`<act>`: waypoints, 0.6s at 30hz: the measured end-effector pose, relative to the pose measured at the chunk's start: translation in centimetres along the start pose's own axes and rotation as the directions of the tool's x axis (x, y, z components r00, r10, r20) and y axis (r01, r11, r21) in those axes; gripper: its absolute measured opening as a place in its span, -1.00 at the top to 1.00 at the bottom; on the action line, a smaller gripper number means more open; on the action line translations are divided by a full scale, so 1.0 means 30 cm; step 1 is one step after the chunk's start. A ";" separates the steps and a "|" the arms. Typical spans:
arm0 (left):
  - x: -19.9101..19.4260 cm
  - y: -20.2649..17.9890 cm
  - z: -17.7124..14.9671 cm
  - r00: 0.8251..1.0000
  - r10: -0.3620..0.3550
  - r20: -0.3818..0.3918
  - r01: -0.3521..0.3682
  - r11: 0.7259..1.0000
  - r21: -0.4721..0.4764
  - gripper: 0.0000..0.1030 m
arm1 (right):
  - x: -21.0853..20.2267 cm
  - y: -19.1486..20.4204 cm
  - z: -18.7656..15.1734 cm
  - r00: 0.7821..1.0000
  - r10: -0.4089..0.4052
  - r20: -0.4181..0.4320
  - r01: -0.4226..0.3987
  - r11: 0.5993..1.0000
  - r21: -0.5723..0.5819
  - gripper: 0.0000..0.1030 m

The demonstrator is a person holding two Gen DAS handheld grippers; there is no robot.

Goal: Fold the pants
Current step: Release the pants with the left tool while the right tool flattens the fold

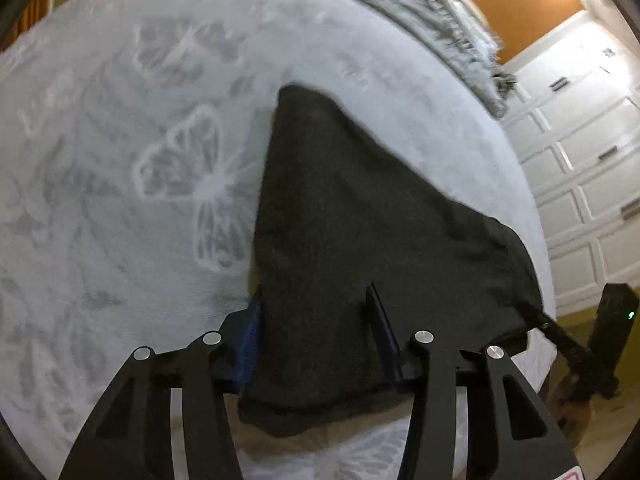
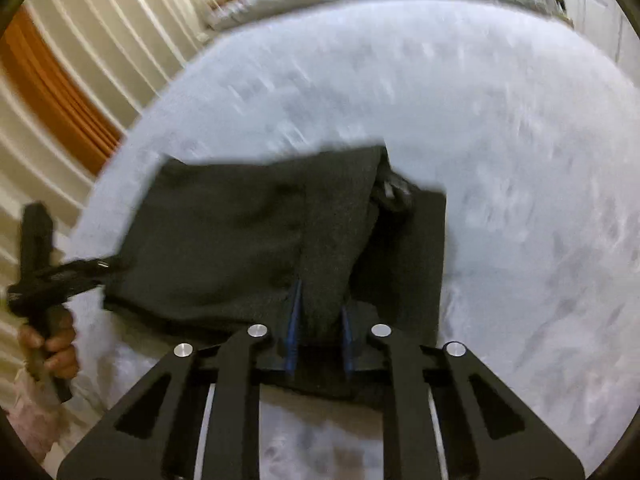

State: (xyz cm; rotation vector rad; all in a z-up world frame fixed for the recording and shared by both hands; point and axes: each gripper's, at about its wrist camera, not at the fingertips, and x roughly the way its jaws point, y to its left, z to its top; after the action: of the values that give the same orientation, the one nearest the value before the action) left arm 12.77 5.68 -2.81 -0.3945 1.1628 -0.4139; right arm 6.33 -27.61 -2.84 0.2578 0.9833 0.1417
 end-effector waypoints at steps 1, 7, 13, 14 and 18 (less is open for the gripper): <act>-0.017 -0.004 -0.002 1.000 0.007 0.007 -0.007 1.000 0.010 0.02 | -0.039 -0.007 -0.009 1.000 0.009 0.014 -0.009 1.000 -0.006 0.68; -0.004 0.007 -0.002 0.994 0.111 0.017 -0.111 0.994 0.013 -0.35 | 0.056 -0.096 -0.046 0.978 -0.184 -0.098 0.188 0.982 0.031 -0.06; 0.046 -0.005 -0.003 0.992 0.124 -0.016 -0.124 0.992 0.013 -0.54 | 0.020 -0.140 -0.031 0.992 -0.119 -0.049 0.124 0.986 0.114 -0.73; 0.061 -0.005 -0.006 0.992 0.126 -0.028 -0.126 0.992 0.013 -0.54 | 0.038 -0.147 -0.028 0.993 -0.094 -0.069 0.102 0.986 0.132 -0.73; 0.086 -0.017 -0.020 0.988 0.155 -0.023 -0.154 0.988 0.033 -0.59 | 0.131 -0.156 -0.038 0.990 -0.020 -0.136 0.046 0.980 0.191 -0.73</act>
State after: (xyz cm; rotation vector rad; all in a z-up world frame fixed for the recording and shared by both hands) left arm 13.02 3.88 -4.80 -0.2701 1.2014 -0.3025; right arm 7.53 -31.00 -7.91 0.4148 1.1362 0.0326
